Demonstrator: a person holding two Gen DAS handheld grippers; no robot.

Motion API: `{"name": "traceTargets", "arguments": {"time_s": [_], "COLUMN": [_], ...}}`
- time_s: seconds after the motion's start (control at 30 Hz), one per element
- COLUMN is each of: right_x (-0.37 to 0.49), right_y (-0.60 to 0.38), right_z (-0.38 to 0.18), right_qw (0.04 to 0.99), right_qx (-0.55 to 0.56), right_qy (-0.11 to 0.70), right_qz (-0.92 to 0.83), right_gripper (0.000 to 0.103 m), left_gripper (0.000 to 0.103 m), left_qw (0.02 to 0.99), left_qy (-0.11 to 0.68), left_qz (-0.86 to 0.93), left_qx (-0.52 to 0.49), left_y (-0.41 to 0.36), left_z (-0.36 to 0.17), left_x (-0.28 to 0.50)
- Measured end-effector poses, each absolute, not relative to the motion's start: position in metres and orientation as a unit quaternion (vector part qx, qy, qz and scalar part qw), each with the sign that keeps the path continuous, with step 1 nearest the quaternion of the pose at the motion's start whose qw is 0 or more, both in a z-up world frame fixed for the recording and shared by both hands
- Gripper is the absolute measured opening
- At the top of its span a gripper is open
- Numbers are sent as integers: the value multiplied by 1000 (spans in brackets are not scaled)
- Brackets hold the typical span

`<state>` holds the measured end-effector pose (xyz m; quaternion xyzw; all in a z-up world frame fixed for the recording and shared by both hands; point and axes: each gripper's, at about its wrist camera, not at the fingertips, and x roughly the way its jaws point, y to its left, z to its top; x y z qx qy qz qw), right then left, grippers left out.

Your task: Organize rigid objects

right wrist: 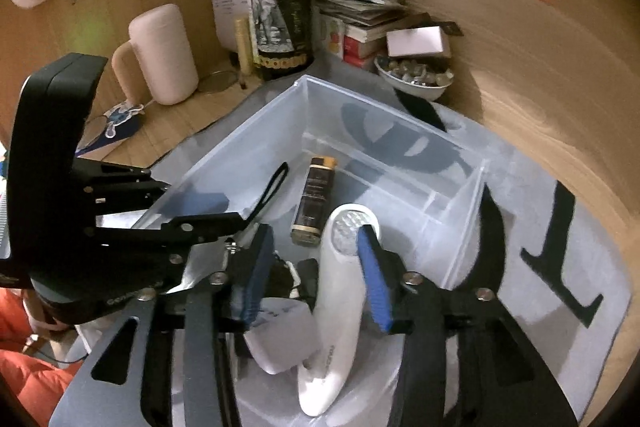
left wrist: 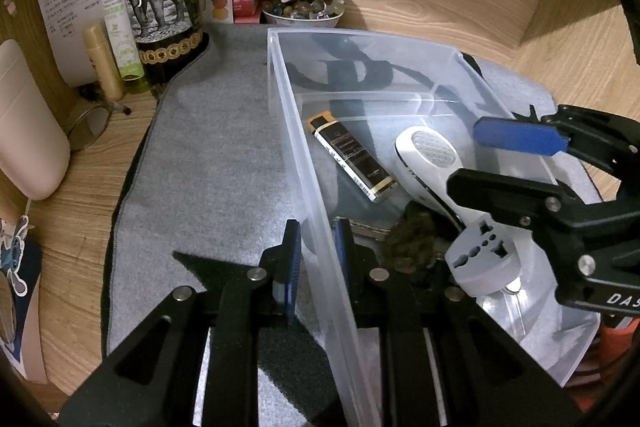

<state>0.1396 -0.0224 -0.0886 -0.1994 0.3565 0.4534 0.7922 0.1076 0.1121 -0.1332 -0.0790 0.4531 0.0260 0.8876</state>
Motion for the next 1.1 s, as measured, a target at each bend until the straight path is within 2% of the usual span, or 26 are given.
{"name": "traceTargets", "arguments": {"time_s": [0.07, 0.23, 0.33, 0.4, 0.47, 0.5, 0.67, 0.73, 0.8, 0.9, 1.1], "right_x": [138, 129, 125, 121, 116, 114, 102, 97, 88, 76, 52], "right_y": [-25, -38, -48, -58, -67, -71, -94, -102, -113, -128, -157], "right_z": [-85, -74, -66, -59, -51, -47, -31, -27, -22, -16, -6], "right_qw": [796, 818, 831, 842, 853, 858, 882, 890, 903, 915, 932], "right_qx": [-195, -183, -174, -164, -153, -148, -115, -107, -94, -81, -59], "right_qy": [354, 332, 320, 307, 292, 285, 259, 251, 234, 215, 187], "right_qz": [450, 431, 421, 413, 404, 400, 375, 364, 349, 331, 306], "right_gripper": [47, 60, 67, 74, 80, 83, 84, 89, 103, 103, 103], "left_gripper": [16, 17, 33, 53, 64, 67, 79, 84, 91, 98, 103], "left_qw": [888, 889, 890, 896, 903, 906, 925, 935, 943, 957, 975], "left_qy": [452, 453, 452, 442, 426, 420, 377, 353, 329, 287, 219], "left_qz": [24, 19, 20, 27, 36, 38, 41, 40, 38, 36, 28], "left_qx": [-78, -63, -53, -42, -31, -27, -16, -12, -9, -12, -14], "left_y": [111, 109, 109, 109, 108, 107, 101, 95, 89, 79, 56], "left_z": [-133, -135, -134, -130, -122, -119, -91, -78, -65, -45, -15], "left_x": [108, 107, 106, 102, 98, 96, 81, 72, 63, 46, 15]}}
